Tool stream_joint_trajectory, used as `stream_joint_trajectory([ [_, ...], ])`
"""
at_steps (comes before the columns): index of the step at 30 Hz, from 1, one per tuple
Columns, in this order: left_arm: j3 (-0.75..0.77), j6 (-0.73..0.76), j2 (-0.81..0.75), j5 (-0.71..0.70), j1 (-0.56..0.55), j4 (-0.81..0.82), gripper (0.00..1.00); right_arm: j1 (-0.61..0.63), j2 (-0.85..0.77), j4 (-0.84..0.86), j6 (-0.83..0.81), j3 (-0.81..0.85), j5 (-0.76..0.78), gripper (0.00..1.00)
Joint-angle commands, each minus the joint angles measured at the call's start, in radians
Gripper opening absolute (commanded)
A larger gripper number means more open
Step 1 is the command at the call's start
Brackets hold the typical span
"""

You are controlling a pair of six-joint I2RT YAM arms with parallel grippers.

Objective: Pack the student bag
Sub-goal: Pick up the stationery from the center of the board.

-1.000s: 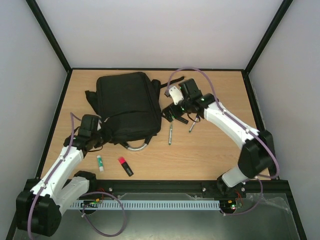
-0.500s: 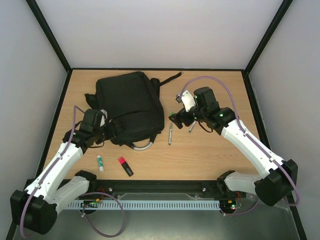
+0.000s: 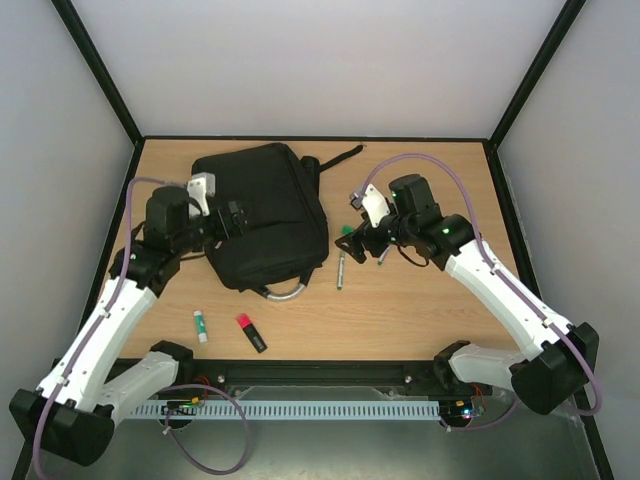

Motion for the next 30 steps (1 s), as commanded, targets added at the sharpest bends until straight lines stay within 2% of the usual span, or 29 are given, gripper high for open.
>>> stream_joint_trajectory([
  [1,0.102,0.093,0.102,-0.003,-0.002,0.151,0.99,-0.004,-0.042,-0.01,0.015,0.054,0.061,1.0],
  [4,0.151,0.14,0.167,-0.05,-0.002,0.172,0.99,-0.004,-0.012,-0.033,-0.001,0.088,0.155,1.0],
  [7,0.142,0.169,0.177,-0.116,-0.034,0.274,0.99,-0.004,-0.004,-0.013,-0.024,0.068,0.221,1.0],
  [10,0.14,0.113,0.204,-0.305,-0.039,0.315,0.99,-0.004,0.007,0.01,-0.073,0.025,0.23,1.0],
  [12,0.202,0.018,0.285,-0.511,-0.038,0.212,0.99,-0.005,0.033,0.007,-0.099,0.014,0.243,0.91],
  [13,0.251,0.061,0.334,-0.509,-0.024,0.149,0.99,-0.005,0.055,-0.007,-0.114,0.018,0.241,0.83],
  [14,0.292,0.137,0.382,-0.446,-0.013,0.117,0.99,-0.006,0.086,-0.031,-0.122,0.03,0.237,0.77],
  [16,0.302,0.153,0.426,-0.416,-0.011,0.111,0.99,-0.006,0.158,-0.077,-0.114,0.061,0.243,0.68],
  [20,0.189,0.228,0.404,-0.259,-0.01,0.23,0.99,-0.026,0.262,-0.09,-0.094,0.058,0.238,0.64],
  [21,0.178,0.259,0.405,-0.216,-0.012,0.227,0.95,-0.033,0.28,-0.085,-0.092,0.053,0.239,0.65],
  [22,0.171,0.307,0.41,-0.157,-0.013,0.218,0.81,-0.038,0.306,-0.079,-0.09,0.053,0.254,0.65],
  [23,0.17,0.331,0.422,-0.13,-0.017,0.198,0.73,-0.043,0.329,-0.08,-0.088,0.054,0.27,0.65],
  [24,0.177,0.333,0.431,-0.127,-0.022,0.177,0.69,-0.052,0.354,-0.078,-0.087,0.056,0.283,0.64],
  [26,0.169,0.335,0.431,-0.131,-0.041,0.161,0.68,-0.076,0.398,-0.08,-0.088,0.065,0.297,0.63],
  [30,0.129,0.34,0.404,-0.158,-0.069,0.138,0.69,-0.127,0.487,-0.107,-0.119,0.1,0.306,0.53],
])
